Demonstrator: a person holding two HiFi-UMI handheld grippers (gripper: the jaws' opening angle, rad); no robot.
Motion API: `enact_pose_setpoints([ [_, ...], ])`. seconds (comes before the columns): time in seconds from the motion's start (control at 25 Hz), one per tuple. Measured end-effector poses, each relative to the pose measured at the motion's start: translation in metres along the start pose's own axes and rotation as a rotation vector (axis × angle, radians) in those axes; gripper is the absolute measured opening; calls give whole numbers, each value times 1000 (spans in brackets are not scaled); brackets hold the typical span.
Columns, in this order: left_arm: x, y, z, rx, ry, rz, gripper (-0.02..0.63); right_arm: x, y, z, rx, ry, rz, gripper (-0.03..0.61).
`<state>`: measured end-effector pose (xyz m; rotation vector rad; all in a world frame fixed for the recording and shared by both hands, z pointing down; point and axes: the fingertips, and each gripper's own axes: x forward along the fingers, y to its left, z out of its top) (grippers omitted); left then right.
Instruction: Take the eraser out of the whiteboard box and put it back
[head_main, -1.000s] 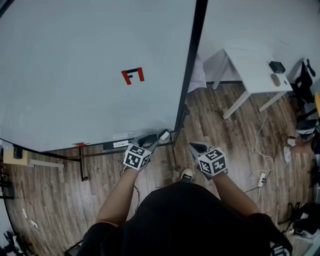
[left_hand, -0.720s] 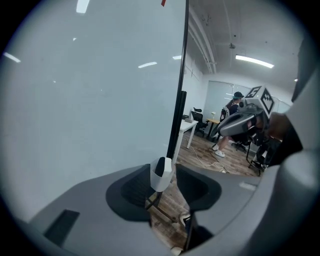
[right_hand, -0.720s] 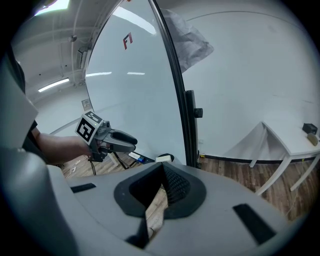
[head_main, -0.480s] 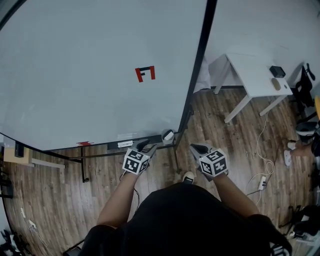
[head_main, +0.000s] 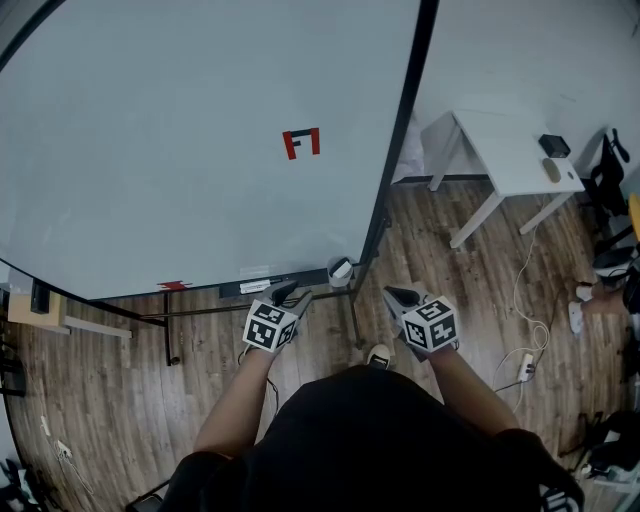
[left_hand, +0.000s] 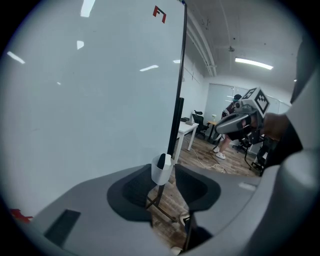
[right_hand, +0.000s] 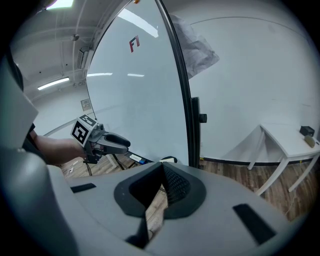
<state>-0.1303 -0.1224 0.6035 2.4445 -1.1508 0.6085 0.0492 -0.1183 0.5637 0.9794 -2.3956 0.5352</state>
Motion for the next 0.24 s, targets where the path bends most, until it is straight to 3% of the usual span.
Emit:
enact_pose_setpoints([
  [0.24,-8,-2,-8,-10,-4,-1,149,-3,4,-2,1,-6,-4,-4],
])
